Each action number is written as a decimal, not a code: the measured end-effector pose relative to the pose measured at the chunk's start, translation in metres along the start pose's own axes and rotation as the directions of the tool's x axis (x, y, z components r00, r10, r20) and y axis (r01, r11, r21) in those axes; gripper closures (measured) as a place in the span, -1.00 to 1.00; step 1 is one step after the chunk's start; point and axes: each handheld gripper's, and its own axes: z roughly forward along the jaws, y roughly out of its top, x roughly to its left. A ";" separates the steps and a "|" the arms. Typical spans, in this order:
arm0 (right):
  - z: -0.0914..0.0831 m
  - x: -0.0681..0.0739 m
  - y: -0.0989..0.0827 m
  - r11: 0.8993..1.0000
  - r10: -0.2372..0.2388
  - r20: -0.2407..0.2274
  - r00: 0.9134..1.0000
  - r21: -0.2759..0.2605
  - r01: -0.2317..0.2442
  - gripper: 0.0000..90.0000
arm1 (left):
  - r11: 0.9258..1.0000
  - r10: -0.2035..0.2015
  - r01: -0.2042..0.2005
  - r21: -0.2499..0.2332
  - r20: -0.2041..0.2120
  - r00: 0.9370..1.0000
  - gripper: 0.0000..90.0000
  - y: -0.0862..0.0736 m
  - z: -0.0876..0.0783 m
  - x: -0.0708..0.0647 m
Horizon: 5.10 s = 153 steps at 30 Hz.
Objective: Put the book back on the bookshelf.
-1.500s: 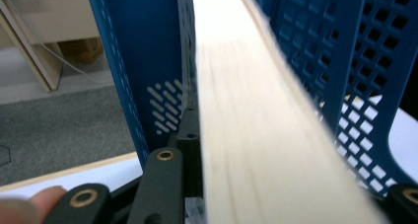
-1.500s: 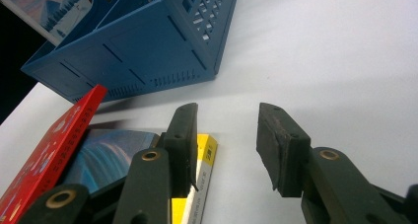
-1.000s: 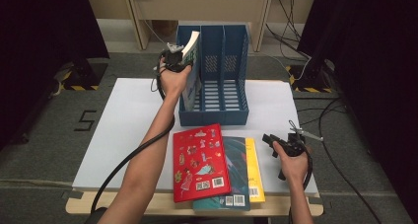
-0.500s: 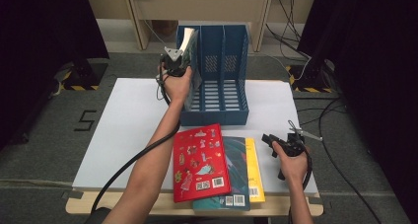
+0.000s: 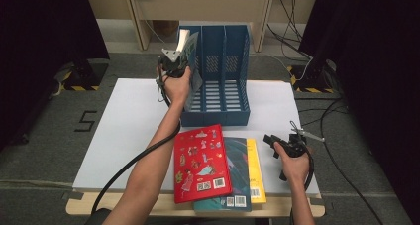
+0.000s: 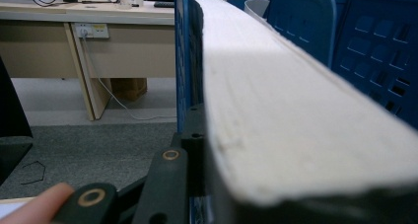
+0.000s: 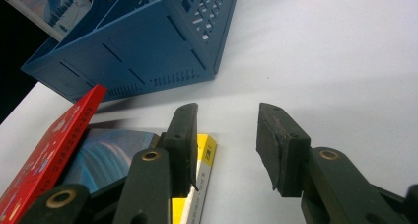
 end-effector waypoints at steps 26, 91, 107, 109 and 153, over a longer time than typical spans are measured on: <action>-0.002 0.014 0.007 1.000 -0.025 0.003 1.000 -0.008 0.025 0.34 | 0.991 -0.049 0.028 0.134 0.159 0.986 -0.34 -0.012 -0.049 0.024; 0.109 0.106 0.023 0.951 -0.041 -0.168 0.985 0.296 0.090 0.30 | 0.877 -0.147 -0.050 0.478 0.365 0.919 -0.15 -0.178 -0.159 0.039; 0.122 0.111 0.025 0.941 -0.037 -0.177 0.983 0.326 0.094 0.26 | 0.879 -0.140 -0.054 0.474 0.364 0.921 -0.14 -0.179 -0.159 0.038; 0.124 0.111 0.025 0.940 -0.033 -0.179 0.983 0.330 0.092 0.26 | 0.878 -0.139 -0.055 0.475 0.364 0.921 -0.14 -0.179 -0.159 0.038; 0.139 0.107 0.032 0.913 0.077 -0.208 0.975 0.409 0.016 0.27 | 0.873 -0.132 -0.068 0.483 0.367 0.921 -0.16 -0.177 -0.160 0.038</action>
